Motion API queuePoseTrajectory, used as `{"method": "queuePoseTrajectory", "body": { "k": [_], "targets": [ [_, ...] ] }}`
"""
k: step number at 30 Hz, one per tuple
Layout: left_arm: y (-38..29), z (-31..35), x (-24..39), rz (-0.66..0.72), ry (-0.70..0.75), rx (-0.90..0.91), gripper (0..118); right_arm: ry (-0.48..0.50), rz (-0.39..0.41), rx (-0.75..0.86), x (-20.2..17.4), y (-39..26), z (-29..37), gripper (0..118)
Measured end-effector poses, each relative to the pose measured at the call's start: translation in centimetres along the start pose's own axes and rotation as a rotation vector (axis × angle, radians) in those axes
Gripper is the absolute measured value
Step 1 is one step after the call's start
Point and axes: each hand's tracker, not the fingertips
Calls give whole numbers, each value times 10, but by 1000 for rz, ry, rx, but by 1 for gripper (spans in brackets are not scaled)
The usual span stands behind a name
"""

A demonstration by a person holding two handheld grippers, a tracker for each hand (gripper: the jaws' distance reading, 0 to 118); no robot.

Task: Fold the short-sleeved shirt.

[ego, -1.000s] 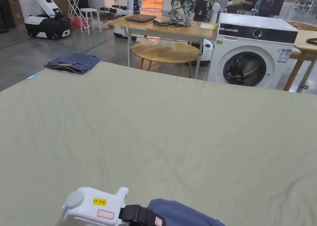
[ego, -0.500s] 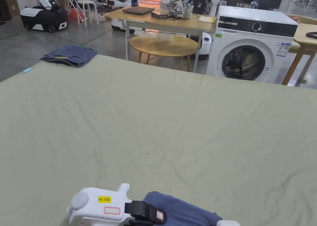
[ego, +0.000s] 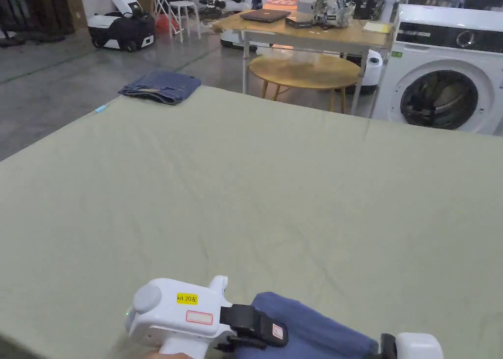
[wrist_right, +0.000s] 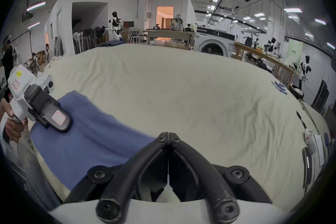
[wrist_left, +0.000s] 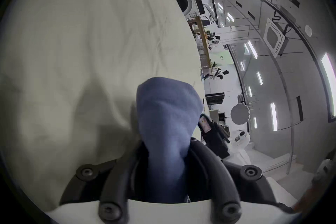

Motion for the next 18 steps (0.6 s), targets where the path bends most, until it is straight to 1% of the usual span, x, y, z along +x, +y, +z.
{"method": "queuePoseTrajectory", "body": {
  "k": [3,5,9,12,14,16,18],
  "targets": [
    [11,50,7,-26,61,21,18,4,9,25,1,16,-5,0],
    [24,90,11,-76,114,38,18,1,15,41,3,26,-8,0],
    [58,181,17,-130,292,72,18,-3,26,58,6,38,-12,0],
    [84,246,13,-137,402,103,18,-9,27,59,8,41,-16,0],
    [98,279,12,-106,446,115,18,-14,21,54,10,41,-18,0],
    [111,312,7,-99,528,132,18,-17,10,44,12,42,-20,0],
    [128,346,-8,-83,571,142,18,-16,0,38,13,42,-21,0]
  ]
}}
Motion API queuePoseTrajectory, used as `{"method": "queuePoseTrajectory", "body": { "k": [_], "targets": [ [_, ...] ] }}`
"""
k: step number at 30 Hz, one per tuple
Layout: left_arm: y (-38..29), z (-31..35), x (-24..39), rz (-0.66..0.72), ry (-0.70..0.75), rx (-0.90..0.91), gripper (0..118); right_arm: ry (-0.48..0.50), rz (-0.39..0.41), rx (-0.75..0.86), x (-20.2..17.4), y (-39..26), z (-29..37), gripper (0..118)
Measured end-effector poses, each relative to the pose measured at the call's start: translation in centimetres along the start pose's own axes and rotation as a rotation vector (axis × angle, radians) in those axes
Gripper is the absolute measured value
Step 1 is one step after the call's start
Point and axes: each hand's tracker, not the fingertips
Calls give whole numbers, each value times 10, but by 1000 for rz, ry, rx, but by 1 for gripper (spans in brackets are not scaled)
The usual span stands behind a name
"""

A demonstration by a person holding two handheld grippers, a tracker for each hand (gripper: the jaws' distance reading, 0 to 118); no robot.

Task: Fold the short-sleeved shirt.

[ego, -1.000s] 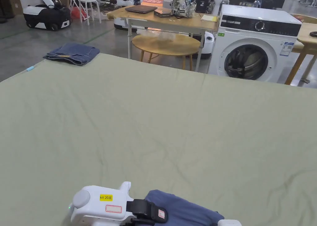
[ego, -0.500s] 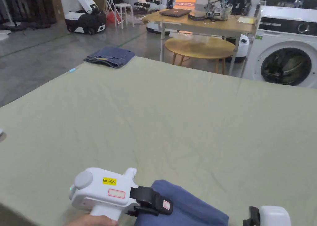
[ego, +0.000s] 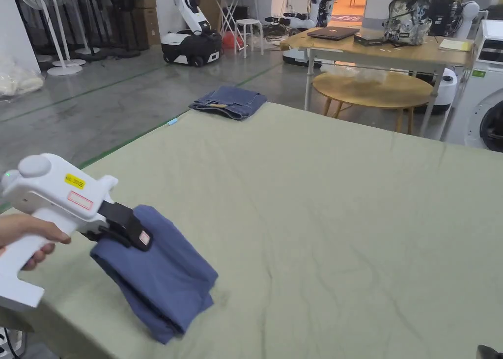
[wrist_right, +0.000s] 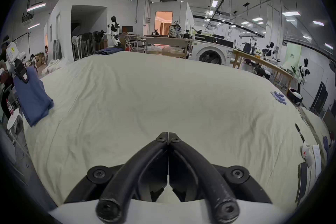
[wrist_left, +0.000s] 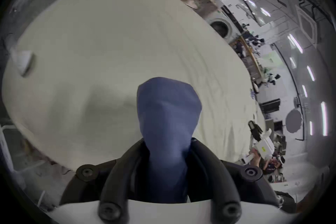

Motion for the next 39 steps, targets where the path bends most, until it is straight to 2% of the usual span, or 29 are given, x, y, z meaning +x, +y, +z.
{"method": "queuePoseTrajectory", "body": {
  "k": [6,9,12,14,18,19,23,28,32,34,35,39],
  "targets": [
    [22,4,-58,79,143,-9,18,-11,-9,-17,-1,-1,-3,0],
    [17,-12,-60,87,182,-24,21,-12,-9,-28,-1,-2,-4,0],
    [21,-20,-76,74,252,-20,42,-14,-4,-34,-2,-3,-6,0],
    [23,-18,-81,57,305,-18,51,-15,-2,-38,-2,-2,-5,0],
    [24,5,-83,43,418,37,52,-17,1,-38,-2,0,-6,0],
    [-1,13,-38,39,444,67,52,-16,0,-36,-2,0,-6,0],
    [-4,20,-37,44,530,208,52,-12,-5,-36,-1,1,-9,0],
    [-22,-19,-6,-58,398,199,52,-13,-23,-24,-1,3,-10,0],
    [-53,-64,56,-195,313,271,52,-23,-48,-7,5,9,-13,0],
    [-67,-82,90,-257,260,358,52,-33,-59,4,9,13,-11,0],
    [-62,-88,82,-277,236,418,50,-39,-62,14,11,16,-9,0],
    [-85,-125,156,-413,268,589,41,-68,-92,46,26,18,-12,0]
  ]
}}
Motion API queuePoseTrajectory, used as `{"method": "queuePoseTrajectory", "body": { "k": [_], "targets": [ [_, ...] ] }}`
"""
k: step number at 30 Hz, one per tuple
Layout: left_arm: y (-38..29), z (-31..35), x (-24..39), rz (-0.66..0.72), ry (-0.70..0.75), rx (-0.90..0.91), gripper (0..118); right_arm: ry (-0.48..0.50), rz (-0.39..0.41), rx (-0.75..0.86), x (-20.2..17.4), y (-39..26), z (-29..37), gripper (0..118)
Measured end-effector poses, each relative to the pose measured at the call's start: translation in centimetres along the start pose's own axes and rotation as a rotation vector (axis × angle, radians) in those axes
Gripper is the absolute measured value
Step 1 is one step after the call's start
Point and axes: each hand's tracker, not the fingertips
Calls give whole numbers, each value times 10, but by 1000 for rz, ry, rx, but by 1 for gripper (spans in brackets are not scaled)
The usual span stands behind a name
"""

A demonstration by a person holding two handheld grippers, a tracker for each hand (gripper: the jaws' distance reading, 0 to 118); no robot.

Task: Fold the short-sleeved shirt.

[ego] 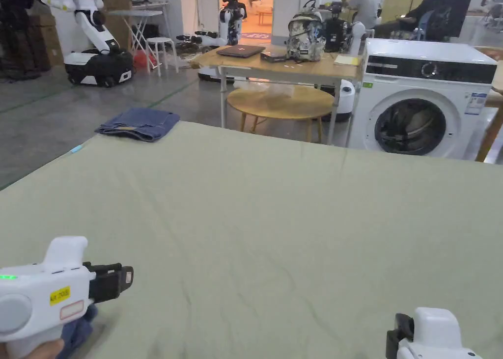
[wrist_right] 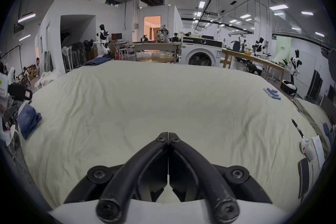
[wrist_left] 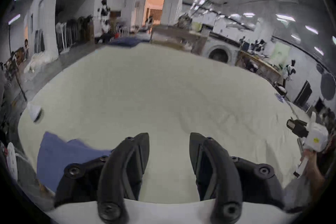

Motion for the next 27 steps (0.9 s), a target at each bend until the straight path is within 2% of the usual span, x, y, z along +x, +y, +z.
{"method": "queuePoseTrajectory", "body": {
  "k": [5,11,14,16,19,27],
  "targets": [
    [-3,-5,102,-19,15,133,33,-44,-24,67,19,13,9,0],
    [-4,-7,178,-74,59,282,25,-99,-46,171,37,30,26,0],
    [-3,-9,198,-99,66,334,15,-125,-45,225,44,35,32,0],
    [-3,-11,208,-123,87,370,4,-136,-47,263,47,37,35,0],
    [-3,-8,220,-163,105,445,0,-143,-68,300,52,41,40,0],
    [1,1,224,-157,89,501,0,-172,-75,366,54,42,46,0]
  ]
}}
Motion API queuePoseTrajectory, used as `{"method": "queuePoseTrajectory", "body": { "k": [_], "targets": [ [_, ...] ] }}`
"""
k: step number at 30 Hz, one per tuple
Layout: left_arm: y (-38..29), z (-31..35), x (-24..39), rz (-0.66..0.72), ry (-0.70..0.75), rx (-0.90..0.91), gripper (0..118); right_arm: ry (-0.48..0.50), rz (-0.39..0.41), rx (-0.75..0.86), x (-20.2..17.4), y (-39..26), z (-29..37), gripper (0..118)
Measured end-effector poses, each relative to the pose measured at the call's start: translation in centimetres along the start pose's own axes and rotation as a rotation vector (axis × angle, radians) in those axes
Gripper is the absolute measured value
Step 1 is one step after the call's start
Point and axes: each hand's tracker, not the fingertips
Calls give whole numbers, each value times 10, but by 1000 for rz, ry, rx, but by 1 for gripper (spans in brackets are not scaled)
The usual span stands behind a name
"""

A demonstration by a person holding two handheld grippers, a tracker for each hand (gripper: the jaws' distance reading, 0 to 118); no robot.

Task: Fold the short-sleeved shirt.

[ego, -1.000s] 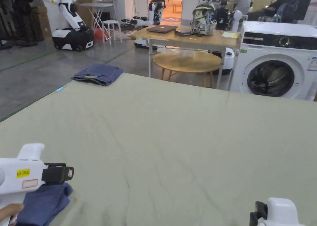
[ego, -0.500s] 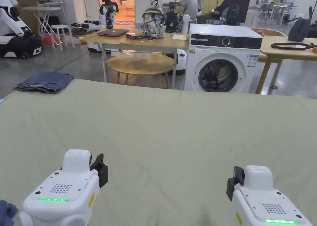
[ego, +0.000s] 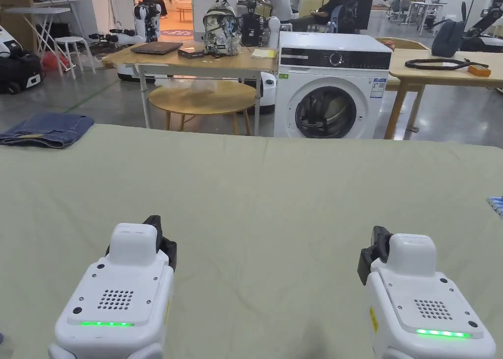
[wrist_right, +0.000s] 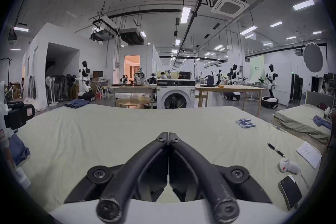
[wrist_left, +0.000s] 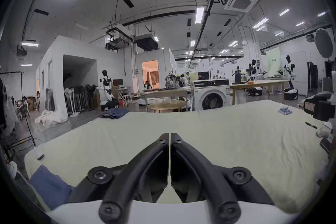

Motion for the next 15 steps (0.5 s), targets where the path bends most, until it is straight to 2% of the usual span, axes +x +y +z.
{"method": "queuePoseTrajectory", "body": {
  "k": [10,15],
  "targets": [
    [-3,-4,-13,54,17,21,0,-5,-56,-11,-1,-7,1,0],
    [-2,-5,-15,64,16,17,0,1,-28,-9,-3,-8,2,0]
  ]
}}
